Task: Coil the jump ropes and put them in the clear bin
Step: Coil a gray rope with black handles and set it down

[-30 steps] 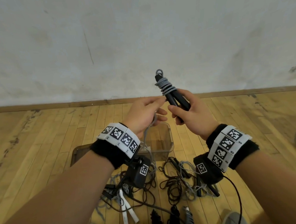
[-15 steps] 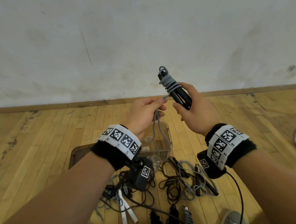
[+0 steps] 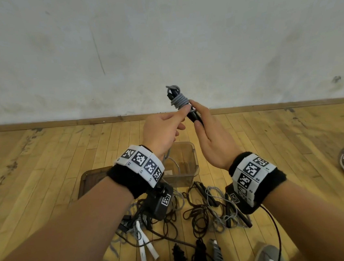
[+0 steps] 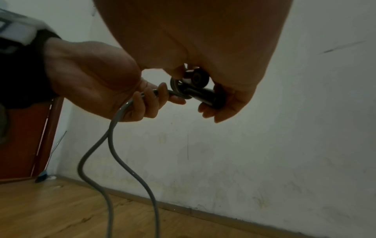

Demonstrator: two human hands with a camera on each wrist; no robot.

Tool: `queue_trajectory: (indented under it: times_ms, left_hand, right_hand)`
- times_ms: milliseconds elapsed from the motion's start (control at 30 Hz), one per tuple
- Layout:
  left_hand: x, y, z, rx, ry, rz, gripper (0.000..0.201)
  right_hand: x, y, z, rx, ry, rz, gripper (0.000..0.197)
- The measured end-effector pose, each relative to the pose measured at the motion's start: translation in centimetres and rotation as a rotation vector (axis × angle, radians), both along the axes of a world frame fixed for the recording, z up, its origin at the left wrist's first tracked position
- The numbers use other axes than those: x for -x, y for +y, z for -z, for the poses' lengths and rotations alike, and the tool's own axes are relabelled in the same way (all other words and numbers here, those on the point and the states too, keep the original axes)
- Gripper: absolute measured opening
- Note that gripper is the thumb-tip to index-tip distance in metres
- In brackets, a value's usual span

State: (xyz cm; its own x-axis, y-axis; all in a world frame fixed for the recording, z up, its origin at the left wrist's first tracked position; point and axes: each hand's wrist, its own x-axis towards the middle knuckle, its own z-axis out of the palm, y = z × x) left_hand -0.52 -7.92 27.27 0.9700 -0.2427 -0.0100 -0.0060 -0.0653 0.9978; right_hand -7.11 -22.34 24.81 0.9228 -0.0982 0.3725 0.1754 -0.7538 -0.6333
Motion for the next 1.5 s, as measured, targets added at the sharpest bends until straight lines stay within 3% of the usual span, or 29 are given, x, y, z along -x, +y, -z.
queue_trajectory:
  times_ms: [167, 367, 467, 533, 600, 700, 833, 1000, 1100, 1300, 1500]
  left_hand:
    - [-0.4, 0.3, 0.3, -0.005, -0.002, -0.035, 0.039]
    - [-0.4, 0.3, -0.2, 0.077, 0.019, 0.071, 0.039]
    - [-0.2, 0.2, -0.4, 0.12, 0.054, 0.121, 0.029]
    - [-0.2, 0.2, -0.3, 0.133, 0.056, 0.142, 0.028]
    - [-0.3, 0.2, -0.2, 0.084, 0.031, 0.135, 0.035]
    - [-0.5, 0.3, -0.1, -0.006, -0.01, 0.121, 0.045]
    - [-0.5, 0.6, -0.3, -0.064, -0.01, 0.076, 0.037]
    - [-0.3, 0.7, -0.5, -0.13, -0.049, 0.021, 0.036]
    - [0.0, 0.6, -0.8, -0.114, -0.061, 0.02, 0.03]
    - [0.8, 0.3, -1.4, -0.058, -0.064, 0.027, 0.02]
    - [1.0, 0.5, -1.7, -0.027, -0.025, 0.049, 0.035]
  right_hand:
    - [-0.1, 0.3, 0.0, -0.08, -0.009, -0.067, 0.052]
    - [0.1, -0.3, -1.6, -0.463, 0.094, -0.082, 0.073]
    - [0.1, -0.5, -2.0, -0.705, 0.219, -0.07, 0.064]
    - [0.2, -0.3, -2.2, -0.725, 0.237, -0.108, 0.048]
    - [0.3, -0.2, -2.2, -0.69, 0.225, -0.135, 0.033]
    - [0.1, -0.2, -2.2, -0.618, 0.184, -0.125, 0.027]
    - [-0.1, -0.6, -1.8, -0.446, 0.107, -0.06, 0.038]
    - [-0.4, -1.3, -1.1, -0.072, 0.039, 0.109, 0.058]
    - [-0.4, -1.3, -1.4, 0.025, 0.044, 0.163, 0.068]
    - [-0.2, -0.8, -1.6, 0.141, 0.011, 0.231, 0.064]
    - [-0.2, -0.5, -1.5, 0.241, -0.036, 0.234, 0.05]
